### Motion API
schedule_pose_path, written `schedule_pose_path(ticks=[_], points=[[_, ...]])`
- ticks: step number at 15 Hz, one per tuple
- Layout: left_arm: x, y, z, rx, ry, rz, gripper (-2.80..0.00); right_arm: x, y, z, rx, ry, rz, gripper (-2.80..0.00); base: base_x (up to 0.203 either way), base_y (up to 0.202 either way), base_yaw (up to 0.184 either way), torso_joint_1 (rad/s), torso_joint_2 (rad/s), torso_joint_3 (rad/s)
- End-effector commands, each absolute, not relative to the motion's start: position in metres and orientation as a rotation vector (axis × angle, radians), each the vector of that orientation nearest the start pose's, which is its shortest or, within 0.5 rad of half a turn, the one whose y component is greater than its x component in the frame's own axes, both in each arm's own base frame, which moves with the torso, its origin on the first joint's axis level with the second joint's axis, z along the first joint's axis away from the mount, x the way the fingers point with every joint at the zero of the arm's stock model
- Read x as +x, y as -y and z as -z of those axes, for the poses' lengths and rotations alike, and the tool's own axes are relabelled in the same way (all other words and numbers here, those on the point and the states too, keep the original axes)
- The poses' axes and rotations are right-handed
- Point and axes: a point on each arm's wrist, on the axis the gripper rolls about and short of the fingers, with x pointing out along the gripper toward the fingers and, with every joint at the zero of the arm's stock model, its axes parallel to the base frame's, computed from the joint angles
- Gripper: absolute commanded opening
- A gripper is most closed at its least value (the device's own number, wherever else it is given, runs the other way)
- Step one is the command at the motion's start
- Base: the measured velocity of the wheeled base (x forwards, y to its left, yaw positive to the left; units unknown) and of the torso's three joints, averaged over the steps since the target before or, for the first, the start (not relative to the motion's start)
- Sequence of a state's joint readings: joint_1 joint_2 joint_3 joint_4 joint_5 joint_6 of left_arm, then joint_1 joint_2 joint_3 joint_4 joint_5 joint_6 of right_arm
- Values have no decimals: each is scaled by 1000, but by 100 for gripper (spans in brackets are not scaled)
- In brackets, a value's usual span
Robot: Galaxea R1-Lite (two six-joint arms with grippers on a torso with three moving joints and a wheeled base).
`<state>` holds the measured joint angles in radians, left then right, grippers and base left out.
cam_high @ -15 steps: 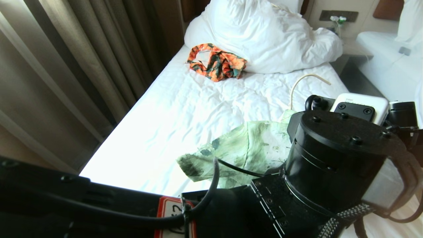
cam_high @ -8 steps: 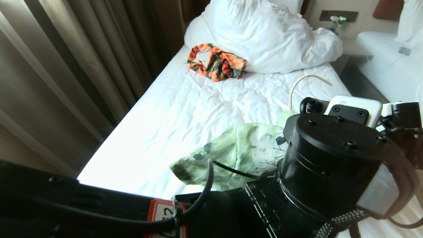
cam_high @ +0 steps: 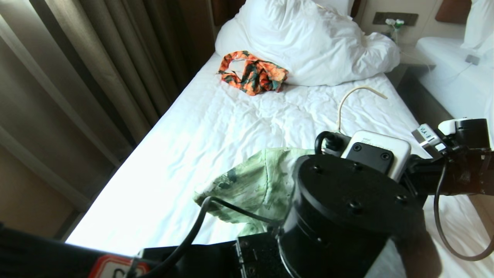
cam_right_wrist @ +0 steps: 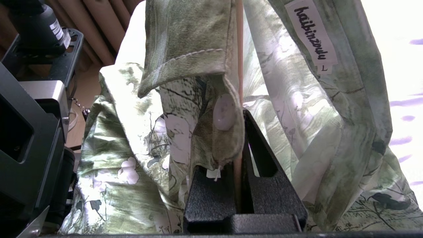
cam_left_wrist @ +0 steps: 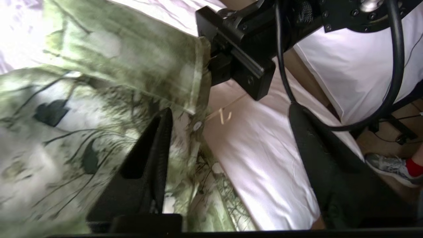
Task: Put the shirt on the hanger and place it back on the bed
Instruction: Hook one side of the shirt onto the hanger, then hook the other side of the shirt onto the hanger
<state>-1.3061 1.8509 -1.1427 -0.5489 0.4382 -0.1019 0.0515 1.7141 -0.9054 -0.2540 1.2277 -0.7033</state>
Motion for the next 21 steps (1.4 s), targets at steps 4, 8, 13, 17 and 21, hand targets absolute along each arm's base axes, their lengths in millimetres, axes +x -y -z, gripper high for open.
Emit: schedule_pose_path(ticks=[4,8,13,17,21], points=[[97,301,-235,21,-124,840,-280,294,-33,-173,-260,-39,-1333,-280,0,0,0,0,0,0],[111,252,-264,27,-42,901,-280,293,-32,-175,-267,-31,-1326,-280,0,0,0,0,0,0],[174,217,-267,109,-87,1061,0,294,-33,-172,-286,-4,-1326,-280,0,0,0,0,0,0],[214,229,-250,233,-76,1140,0,293,-35,-170,-280,-10,-1336,-280,0,0,0,0,0,0],[236,249,-237,293,-65,1147,0,294,-36,-166,-273,-16,-1344,-280,0,0,0,0,0,0]])
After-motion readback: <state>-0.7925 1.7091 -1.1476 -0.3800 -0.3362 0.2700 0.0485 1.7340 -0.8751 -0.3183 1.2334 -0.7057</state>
